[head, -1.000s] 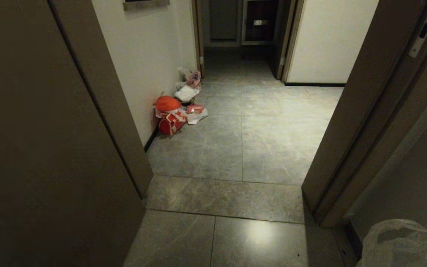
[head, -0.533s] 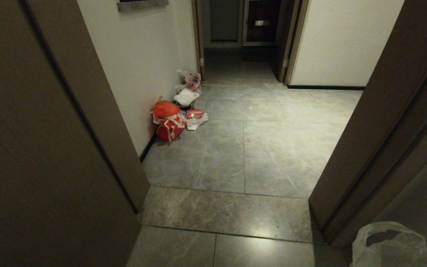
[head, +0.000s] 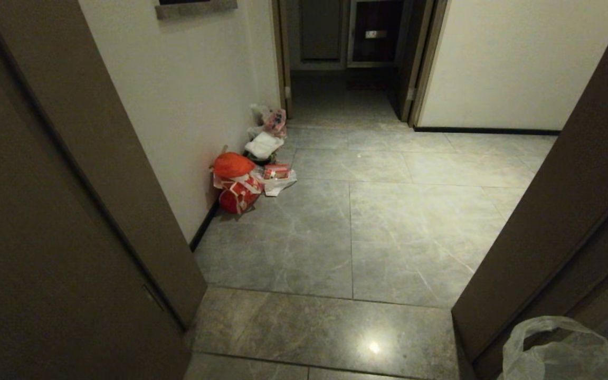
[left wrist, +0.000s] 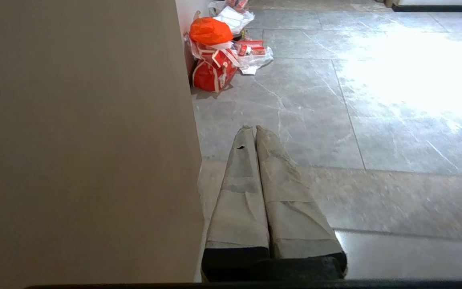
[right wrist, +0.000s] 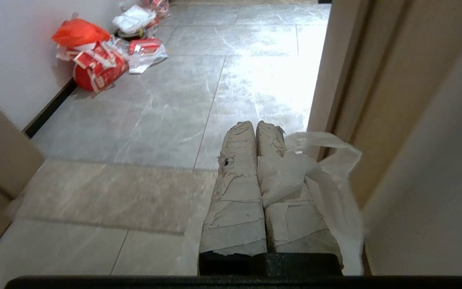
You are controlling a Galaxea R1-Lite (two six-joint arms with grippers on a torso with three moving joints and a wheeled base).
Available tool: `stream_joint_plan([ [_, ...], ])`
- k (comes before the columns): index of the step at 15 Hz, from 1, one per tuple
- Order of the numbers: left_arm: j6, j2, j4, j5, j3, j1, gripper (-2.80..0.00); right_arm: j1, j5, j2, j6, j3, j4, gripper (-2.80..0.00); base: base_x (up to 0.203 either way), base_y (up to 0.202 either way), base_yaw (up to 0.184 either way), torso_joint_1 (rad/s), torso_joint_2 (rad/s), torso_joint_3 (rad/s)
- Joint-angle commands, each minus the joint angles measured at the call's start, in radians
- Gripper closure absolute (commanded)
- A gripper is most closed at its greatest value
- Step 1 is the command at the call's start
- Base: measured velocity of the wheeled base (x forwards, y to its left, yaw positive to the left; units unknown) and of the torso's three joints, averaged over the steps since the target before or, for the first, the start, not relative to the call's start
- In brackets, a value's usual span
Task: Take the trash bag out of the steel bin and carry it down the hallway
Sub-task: Put the trash bag at the door
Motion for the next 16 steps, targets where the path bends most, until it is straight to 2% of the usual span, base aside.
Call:
stream_joint_plan([
  [1,-0.001,0.000,0.000,0.000,0.002,0.000,0.00,0.000,-0.001,0.000,0.000,0.003,0.000,0.00,0.191,0.000,-0.002,0.001,0.01,0.002],
  [16,-0.001,0.000,0.000,0.000,0.000,0.001,0.00,0.000,-0.001,0.000,0.000,0.003,0.000,0.00,0.193,0.000,0.001,0.004,0.00,0.003],
])
